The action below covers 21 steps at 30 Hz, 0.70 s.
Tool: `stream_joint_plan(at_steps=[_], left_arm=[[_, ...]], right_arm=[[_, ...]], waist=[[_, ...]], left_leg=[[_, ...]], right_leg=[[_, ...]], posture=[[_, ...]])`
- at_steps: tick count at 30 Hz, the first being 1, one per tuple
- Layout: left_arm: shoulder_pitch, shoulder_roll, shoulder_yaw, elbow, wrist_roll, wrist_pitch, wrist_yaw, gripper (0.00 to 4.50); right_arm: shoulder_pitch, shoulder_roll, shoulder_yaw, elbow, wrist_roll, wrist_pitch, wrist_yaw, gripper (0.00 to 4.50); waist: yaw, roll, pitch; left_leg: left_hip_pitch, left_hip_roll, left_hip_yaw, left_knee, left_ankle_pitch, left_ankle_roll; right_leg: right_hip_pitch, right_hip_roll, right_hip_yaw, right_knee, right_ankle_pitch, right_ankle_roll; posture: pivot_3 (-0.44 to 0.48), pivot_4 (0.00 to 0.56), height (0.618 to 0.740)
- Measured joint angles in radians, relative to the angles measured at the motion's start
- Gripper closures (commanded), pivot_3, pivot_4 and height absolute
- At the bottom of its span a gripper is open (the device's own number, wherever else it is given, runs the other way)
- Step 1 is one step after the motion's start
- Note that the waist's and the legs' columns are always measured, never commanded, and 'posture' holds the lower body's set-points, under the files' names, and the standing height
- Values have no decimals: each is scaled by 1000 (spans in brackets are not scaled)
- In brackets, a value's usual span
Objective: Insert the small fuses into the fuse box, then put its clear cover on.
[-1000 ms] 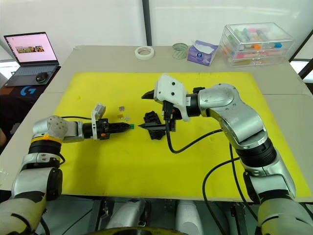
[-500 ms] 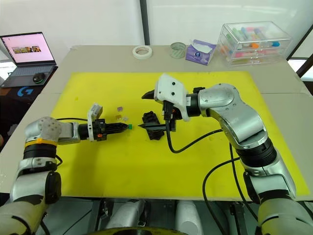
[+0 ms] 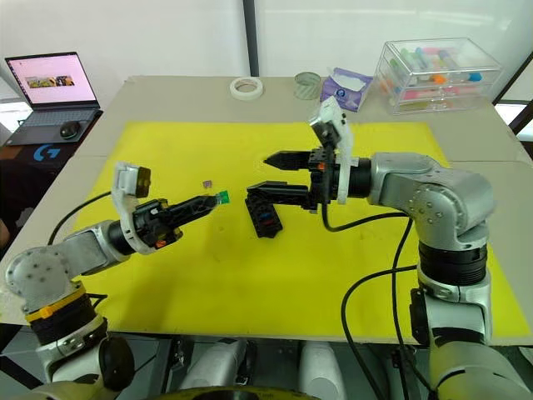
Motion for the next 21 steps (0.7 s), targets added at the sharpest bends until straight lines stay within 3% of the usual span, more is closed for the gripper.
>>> stream_joint_plan(at_steps=[5, 12, 16, 21], left_arm=[[2, 41, -13, -2, -128, -80, 102, 4440], [59, 90, -113, -1, -315, -200, 242, 4440], [71, 136, -169, -1, -392, -276, 291, 4500], [85, 196, -229, 9, -465, -344, 315, 4500]], right_arm=[[0, 71, -108, 50, 205, 156, -112, 0], [40, 174, -151, 58, 389, 195, -321, 0], [55, 194, -138, 47, 442, 162, -424, 894], [88, 199, -108, 36, 531, 113, -521, 894]], waist=[[-1, 0, 0], [-1, 0, 0], [-2, 0, 0], [-3, 0, 0]], left_leg=[[0, 0, 0, 0, 0, 0], [0, 0, 0, 0, 0, 0], [0, 0, 0, 0, 0, 0], [0, 0, 0, 0, 0, 0]], right_leg=[[0, 0, 0, 0, 0, 0], [0, 0, 0, 0, 0, 0], [0, 0, 0, 0, 0, 0], [0, 0, 1, 0, 0, 0]], posture=[[0, 150, 740], [0, 150, 740], [0, 150, 740], [0, 150, 740]])
